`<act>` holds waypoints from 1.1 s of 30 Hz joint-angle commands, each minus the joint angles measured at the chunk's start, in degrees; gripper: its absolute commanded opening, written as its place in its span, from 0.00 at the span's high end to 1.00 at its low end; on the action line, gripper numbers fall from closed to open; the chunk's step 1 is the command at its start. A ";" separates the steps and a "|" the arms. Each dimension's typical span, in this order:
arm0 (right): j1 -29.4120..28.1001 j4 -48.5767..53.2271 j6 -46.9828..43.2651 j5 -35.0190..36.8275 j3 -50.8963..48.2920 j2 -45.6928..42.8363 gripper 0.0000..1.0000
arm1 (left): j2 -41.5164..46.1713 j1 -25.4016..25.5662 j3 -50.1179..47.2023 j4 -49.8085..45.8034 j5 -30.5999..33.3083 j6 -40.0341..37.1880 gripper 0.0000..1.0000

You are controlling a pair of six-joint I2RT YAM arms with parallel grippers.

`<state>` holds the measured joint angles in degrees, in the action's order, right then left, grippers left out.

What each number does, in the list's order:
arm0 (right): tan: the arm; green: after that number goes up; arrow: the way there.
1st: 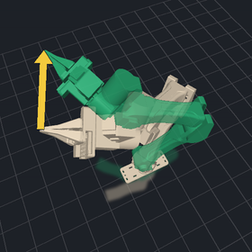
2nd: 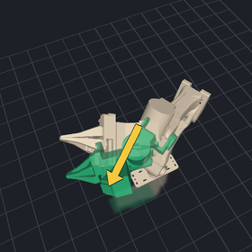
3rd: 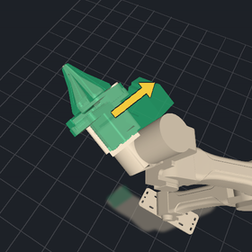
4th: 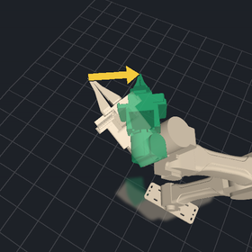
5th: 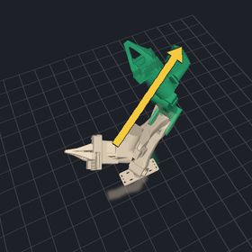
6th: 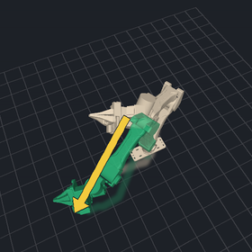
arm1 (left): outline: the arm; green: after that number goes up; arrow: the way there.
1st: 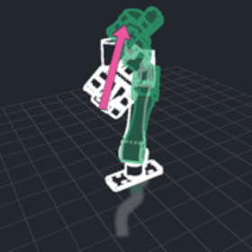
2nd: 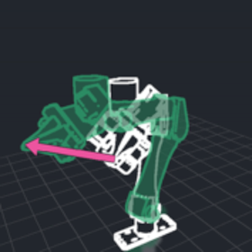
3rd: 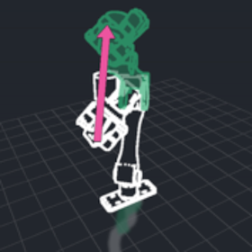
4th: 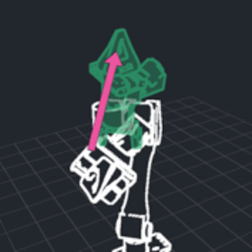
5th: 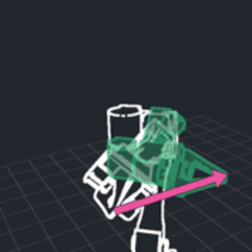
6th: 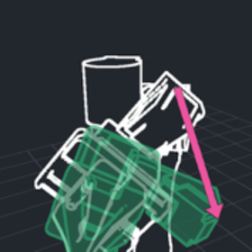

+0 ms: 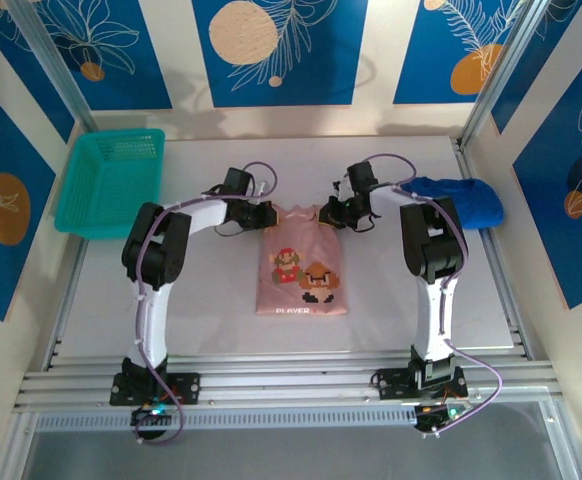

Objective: Fold the inside-out t-shirt

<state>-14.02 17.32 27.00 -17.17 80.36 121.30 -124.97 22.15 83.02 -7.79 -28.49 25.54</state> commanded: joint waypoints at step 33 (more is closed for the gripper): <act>3.32 -5.84 -2.97 -6.43 29.31 -2.93 1.00 | 4.35 -5.54 33.38 -13.11 5.25 -6.21 1.00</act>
<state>-10.70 9.78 25.56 -20.80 111.50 118.10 -121.14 17.10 121.60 -19.07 -22.04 20.08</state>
